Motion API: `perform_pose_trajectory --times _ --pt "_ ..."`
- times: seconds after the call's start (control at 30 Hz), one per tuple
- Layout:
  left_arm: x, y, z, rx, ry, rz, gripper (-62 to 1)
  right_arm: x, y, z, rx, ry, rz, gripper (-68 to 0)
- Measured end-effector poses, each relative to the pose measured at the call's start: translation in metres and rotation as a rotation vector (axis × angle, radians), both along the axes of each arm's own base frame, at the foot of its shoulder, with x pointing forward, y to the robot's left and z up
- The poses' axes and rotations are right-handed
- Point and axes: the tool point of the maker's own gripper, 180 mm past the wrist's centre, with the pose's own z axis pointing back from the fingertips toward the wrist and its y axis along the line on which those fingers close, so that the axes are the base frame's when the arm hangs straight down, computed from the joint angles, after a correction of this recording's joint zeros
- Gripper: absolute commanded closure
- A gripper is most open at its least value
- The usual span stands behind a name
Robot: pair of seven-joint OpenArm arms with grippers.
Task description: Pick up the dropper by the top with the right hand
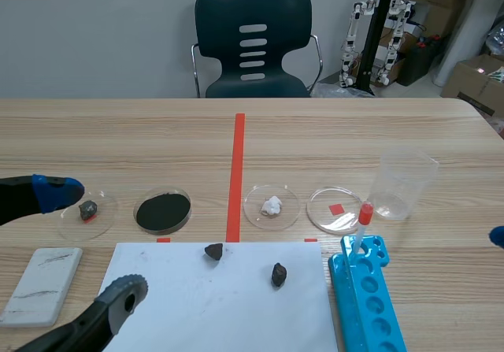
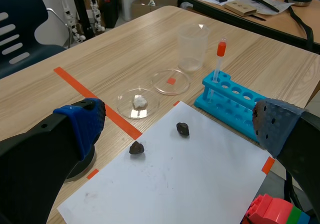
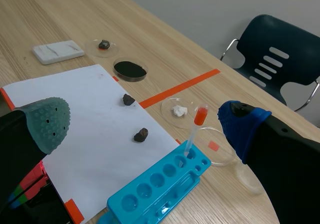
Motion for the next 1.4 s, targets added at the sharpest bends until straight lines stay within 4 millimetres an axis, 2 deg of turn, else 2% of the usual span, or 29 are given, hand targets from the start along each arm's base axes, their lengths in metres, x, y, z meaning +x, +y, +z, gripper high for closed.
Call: perform_pose_trajectory --times 0.07,0.17,0.33,0.43,0.6,0.77,0.97,1.17,1.4 --pt "0.0 0.0 0.0 0.0 0.0 0.0 -62.0 0.01 -0.007 0.001 0.022 -0.003 -0.05 -62.1" --pt "0.0 0.0 0.0 0.001 0.0 0.0 -62.0 0.029 -0.028 0.007 0.109 -0.038 -0.157 -62.1" --pt "0.0 0.0 0.0 0.0 0.0 0.0 -61.9 0.046 -0.051 -0.008 0.102 -0.046 -0.241 -62.1" --pt "0.0 0.0 0.0 0.0 0.0 0.0 -62.0 0.057 -0.055 -0.025 0.083 -0.014 -0.267 -62.1" --pt "0.0 0.0 0.0 0.0 0.0 0.0 -62.0 0.08 -0.048 -0.038 0.105 -0.038 -0.282 -62.1" --pt "0.0 0.0 0.0 0.0 0.0 0.0 -62.0 0.098 -0.03 -0.053 0.128 -0.034 -0.27 -62.1" --pt "0.0 0.0 0.0 0.0 0.0 0.0 -62.0 0.112 -0.016 -0.07 0.129 -0.014 -0.258 -62.1" --pt "0.0 0.0 0.0 0.0 0.0 0.0 -62.0 0.121 0.0 -0.073 0.144 -0.008 -0.22 -62.1" --pt "0.0 0.0 0.0 0.0 0.0 0.0 -62.0 0.122 0.016 -0.079 0.133 0.001 -0.208 -61.4"
